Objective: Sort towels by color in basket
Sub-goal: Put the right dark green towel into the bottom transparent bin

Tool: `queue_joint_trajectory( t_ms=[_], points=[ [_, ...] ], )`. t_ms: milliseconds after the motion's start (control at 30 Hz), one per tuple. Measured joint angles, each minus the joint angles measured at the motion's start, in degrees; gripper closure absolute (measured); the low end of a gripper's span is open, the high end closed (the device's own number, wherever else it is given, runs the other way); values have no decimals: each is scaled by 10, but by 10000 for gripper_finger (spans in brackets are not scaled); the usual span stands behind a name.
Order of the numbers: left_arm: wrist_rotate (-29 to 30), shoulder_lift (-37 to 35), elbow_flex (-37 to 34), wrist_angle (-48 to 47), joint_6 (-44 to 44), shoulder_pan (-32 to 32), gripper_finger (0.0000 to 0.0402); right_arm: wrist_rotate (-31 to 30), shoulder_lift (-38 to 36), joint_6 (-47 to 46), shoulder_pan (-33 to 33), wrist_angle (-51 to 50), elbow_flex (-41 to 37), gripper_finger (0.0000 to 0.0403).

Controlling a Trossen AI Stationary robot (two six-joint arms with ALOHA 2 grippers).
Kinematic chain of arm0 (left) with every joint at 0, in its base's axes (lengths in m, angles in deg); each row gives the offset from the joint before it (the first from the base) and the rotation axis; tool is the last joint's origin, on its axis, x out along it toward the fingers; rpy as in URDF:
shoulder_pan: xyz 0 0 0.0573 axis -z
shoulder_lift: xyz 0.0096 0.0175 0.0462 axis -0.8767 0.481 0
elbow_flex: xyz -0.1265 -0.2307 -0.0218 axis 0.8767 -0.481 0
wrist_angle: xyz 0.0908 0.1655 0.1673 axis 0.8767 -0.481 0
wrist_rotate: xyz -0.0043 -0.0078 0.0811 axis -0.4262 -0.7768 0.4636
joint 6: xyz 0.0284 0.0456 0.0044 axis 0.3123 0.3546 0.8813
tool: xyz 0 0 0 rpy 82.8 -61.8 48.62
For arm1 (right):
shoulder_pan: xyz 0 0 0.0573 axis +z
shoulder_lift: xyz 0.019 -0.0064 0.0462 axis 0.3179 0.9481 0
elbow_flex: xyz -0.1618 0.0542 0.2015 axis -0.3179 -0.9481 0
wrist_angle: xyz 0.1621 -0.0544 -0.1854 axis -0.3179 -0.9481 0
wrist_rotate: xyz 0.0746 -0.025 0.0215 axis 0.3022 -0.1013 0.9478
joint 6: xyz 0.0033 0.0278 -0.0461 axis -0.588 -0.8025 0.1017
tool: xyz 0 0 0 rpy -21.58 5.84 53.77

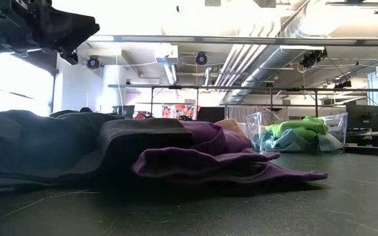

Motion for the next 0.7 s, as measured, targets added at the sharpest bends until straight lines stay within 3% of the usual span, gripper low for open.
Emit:
queue_joint_trajectory(
  t_ms=[133,300,467,700],
  points=[
    [3,0,0,0,-1,0,323,-18,-10,-7,-1,-47,50,236],
    [13,0,0,0,0,0,323,-16,-11,-46,-1,-104,103,224],
    [14,0,0,0,-1,0,323,-8,-11,-76,-3,-85,68,264],
    [14,0,0,0,0,0,323,47,-10,-26,-12,162,-94,355]
  ],
)
